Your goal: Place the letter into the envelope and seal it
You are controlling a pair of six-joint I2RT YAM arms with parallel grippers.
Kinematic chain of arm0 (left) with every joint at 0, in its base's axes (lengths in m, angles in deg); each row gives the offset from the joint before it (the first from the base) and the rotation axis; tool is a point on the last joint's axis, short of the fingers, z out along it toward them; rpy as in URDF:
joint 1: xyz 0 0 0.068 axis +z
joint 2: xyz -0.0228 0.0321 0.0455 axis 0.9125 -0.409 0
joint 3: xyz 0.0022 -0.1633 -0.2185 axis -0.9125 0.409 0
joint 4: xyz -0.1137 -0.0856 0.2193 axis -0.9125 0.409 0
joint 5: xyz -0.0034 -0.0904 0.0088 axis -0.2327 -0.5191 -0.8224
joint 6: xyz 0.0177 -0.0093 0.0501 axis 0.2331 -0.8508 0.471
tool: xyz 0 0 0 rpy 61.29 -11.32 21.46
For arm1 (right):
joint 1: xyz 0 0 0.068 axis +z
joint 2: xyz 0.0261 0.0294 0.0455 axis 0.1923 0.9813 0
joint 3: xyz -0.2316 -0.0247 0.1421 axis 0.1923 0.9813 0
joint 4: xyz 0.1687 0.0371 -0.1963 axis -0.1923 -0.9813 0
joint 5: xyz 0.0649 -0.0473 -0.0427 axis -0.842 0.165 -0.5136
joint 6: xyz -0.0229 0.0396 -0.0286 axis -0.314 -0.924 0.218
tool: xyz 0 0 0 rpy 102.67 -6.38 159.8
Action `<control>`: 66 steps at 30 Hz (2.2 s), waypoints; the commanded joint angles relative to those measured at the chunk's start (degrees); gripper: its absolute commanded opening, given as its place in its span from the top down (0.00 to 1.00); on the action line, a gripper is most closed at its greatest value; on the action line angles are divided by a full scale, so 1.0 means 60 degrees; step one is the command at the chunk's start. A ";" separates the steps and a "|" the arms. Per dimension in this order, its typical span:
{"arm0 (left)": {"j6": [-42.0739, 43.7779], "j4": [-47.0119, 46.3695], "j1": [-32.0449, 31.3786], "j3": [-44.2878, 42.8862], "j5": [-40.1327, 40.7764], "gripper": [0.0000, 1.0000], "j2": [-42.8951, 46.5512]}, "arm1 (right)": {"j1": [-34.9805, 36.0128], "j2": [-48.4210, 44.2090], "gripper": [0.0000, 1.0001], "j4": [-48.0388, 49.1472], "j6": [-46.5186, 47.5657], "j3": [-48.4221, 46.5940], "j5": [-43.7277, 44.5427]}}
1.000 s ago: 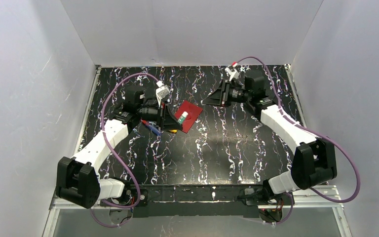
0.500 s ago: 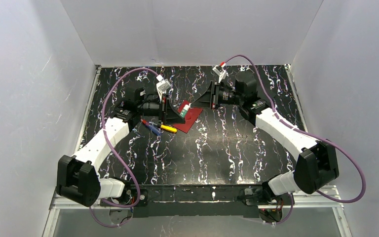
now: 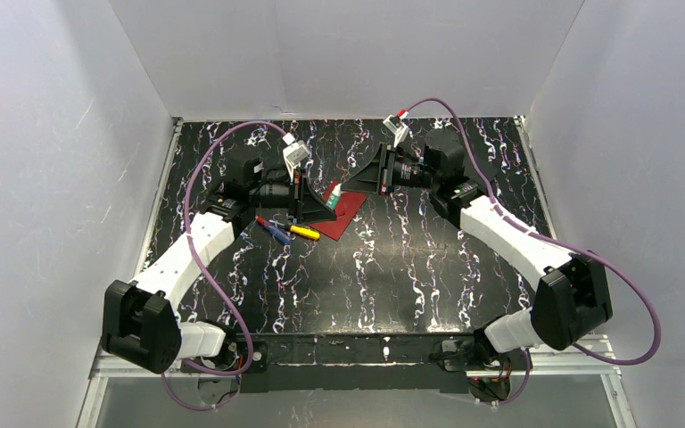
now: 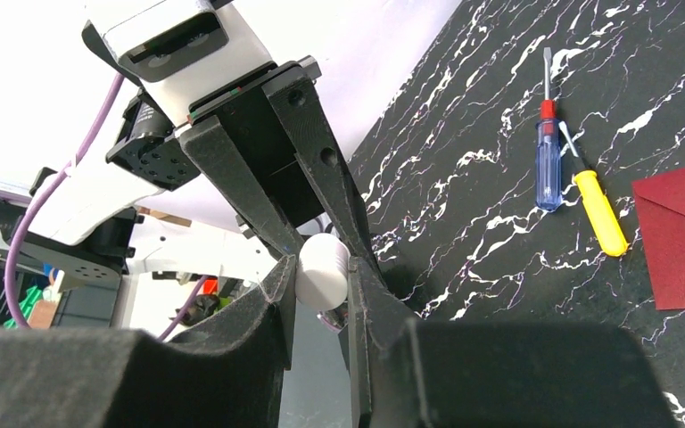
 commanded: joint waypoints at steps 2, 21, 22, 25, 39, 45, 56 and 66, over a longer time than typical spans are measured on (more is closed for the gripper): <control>0.0608 0.0284 -0.0138 -0.0361 -0.0407 1.00 0.0077 | 0.0129 0.0066 0.87 0.0276 0.0187 -0.0236 -0.0632; 0.5524 0.5052 -0.0280 -0.2081 -0.0236 1.00 -0.0711 | 0.0632 0.1498 0.93 -0.5463 0.4400 -0.2199 -0.2033; 0.5743 0.5423 -0.0302 -0.2209 -0.0188 1.00 -0.0776 | 0.0673 0.1545 0.93 -0.5665 0.4531 -0.2290 -0.2005; 0.6332 0.5998 -0.0365 -0.2495 -0.0023 1.00 -0.0910 | 0.0752 0.1680 0.93 -0.5938 0.4737 -0.2411 -0.1940; 0.5735 0.3745 -0.0463 -0.1989 0.1502 1.00 -0.0272 | 0.1428 0.2477 0.99 -0.7555 0.5446 -0.2605 -0.1768; 0.4714 0.1725 -0.0502 -0.1674 0.1692 1.00 -0.0013 | 0.1914 0.1971 0.99 -0.4897 0.3115 -0.1078 -0.2356; 0.3569 -0.0139 -0.0544 -0.1863 0.1526 1.00 -0.0620 | 0.2682 0.2028 0.99 -0.1807 0.0983 0.0376 -0.2392; 0.3827 0.0346 -0.0461 -0.1485 0.1601 1.00 -0.0563 | 0.1598 0.1596 0.88 -0.3447 0.1465 -0.0410 -0.1069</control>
